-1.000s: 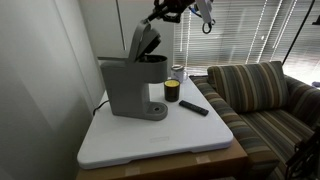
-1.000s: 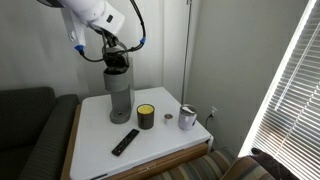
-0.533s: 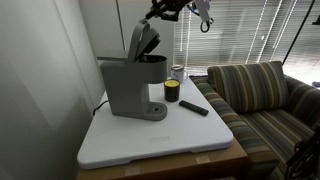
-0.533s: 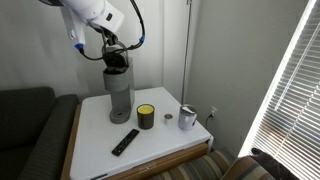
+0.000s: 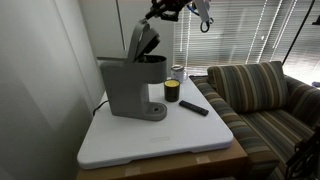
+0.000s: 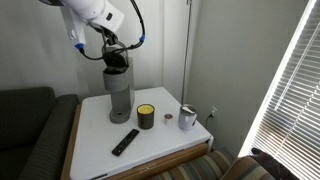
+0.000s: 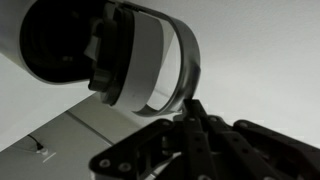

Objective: Open the coffee maker lid

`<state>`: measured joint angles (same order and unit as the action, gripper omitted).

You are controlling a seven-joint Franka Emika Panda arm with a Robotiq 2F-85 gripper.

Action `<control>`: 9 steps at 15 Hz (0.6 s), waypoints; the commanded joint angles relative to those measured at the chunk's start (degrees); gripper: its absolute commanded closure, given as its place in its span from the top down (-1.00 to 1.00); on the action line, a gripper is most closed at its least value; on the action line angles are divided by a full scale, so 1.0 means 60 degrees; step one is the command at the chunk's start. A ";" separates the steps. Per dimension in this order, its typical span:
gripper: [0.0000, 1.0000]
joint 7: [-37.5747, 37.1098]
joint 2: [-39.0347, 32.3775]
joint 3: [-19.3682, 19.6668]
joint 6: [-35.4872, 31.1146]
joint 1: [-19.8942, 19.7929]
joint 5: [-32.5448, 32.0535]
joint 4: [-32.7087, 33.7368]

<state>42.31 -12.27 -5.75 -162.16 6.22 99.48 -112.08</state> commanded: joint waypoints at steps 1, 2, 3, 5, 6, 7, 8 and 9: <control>-1.00 -0.0258 0.0339 0.0057 -0.0254 0.0006 -0.0592 -0.0248; -1.00 -0.0468 0.0483 0.0090 -0.0350 -0.0007 -0.0917 -0.0371; -1.00 -0.0691 0.0624 0.0125 -0.0366 -0.0031 -0.1240 -0.0476; -1.00 -0.1363 0.0912 0.0214 -0.0402 -0.0038 -0.2069 -0.0720; -1.00 -0.1851 0.1052 0.0272 -0.0360 -0.0032 -0.2623 -0.0877; -1.00 -0.2454 0.1228 0.0346 -0.0201 -0.0033 -0.3313 -0.1090; -0.79 -0.2980 0.1375 0.0413 -0.0060 -0.0031 -0.3955 -0.1255; -0.46 -0.3443 0.1528 0.0469 0.0242 -0.0061 -0.4521 -0.1395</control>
<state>28.01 -7.01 -3.99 -163.99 6.14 79.89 -116.04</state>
